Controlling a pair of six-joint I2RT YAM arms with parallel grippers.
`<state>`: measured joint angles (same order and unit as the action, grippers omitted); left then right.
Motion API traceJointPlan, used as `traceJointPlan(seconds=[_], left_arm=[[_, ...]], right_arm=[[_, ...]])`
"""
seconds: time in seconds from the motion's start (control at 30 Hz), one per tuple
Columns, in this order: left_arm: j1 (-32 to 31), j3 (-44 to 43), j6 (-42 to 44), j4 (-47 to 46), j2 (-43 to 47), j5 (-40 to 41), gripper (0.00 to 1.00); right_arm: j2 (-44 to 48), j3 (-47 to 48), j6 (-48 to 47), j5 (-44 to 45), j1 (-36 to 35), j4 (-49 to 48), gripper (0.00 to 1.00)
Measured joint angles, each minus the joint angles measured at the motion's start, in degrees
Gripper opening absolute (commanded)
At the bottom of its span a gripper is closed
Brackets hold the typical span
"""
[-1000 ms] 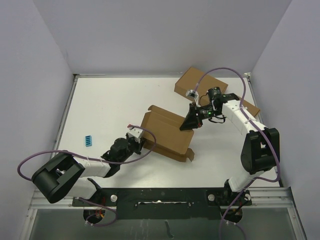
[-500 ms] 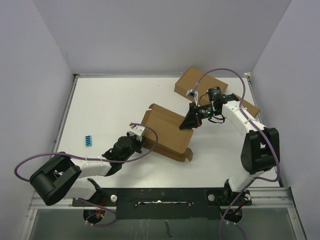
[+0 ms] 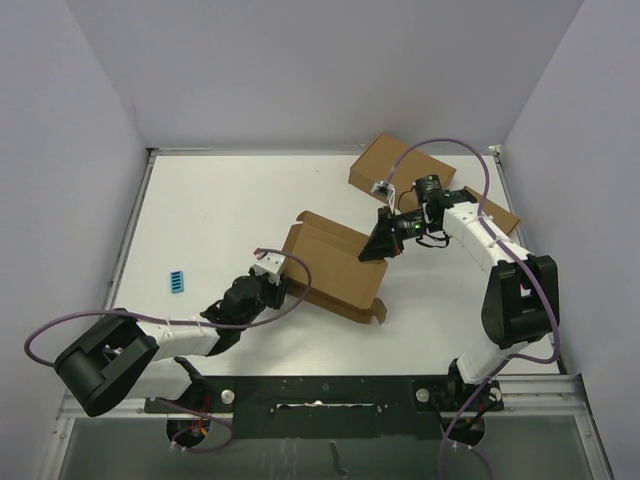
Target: Fold the paper box
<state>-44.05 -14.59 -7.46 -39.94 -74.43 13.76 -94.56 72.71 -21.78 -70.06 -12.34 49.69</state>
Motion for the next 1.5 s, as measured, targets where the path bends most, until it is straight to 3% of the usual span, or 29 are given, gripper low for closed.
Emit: traceJointPlan(seconds=[0.37, 0.6, 0.8, 0.97, 1.1, 1.23, 1.33, 1.5], left_arm=[[0.26, 3.13, -0.76, 0.24, 5.18, -1.73, 0.59], [1.18, 6.21, -2.01, 3.85, 17.79, -5.11, 0.75], [3.63, 5.99, -5.64, 13.11, 33.14, -9.57, 0.8], [6.16, 2.23, -9.18, 21.53, 40.09, -12.52, 0.81], [8.22, -4.59, -12.07, 27.3, 40.11, -16.02, 0.81], [12.11, -11.34, -14.91, 30.58, 39.08, -19.67, 0.92], [16.61, -15.28, -17.88, 31.85, 37.03, -23.91, 0.98], [25.99, -23.37, -24.04, 33.29, 28.83, -34.91, 0.98]], right_arm=[[0.02, 0.0, 0.0, -0.2, 1.62, 0.04, 0.0], [0.02, 0.0, -0.48, -1.09, 2.49, 0.72, 0.0], [0.17, 1.4, -2.89, -1.44, 3.3, 3.34, 0.0], [1.18, 4.7, -6.12, -0.44, 4.15, 6.6, 0.0], [1.81, 8.81, -9.84, 0.79, 5.2, 10.29, 0.0], [1.9, 12.85, -14.08, 2.36, 5.84, 14.27, 0.0], [2.21, 14.75, -16.35, 3.82, 5.95, 16.96, 0.0], [3.04, 18.18, -18.84, 6.16, 5.92, 20.94, 0.0]])
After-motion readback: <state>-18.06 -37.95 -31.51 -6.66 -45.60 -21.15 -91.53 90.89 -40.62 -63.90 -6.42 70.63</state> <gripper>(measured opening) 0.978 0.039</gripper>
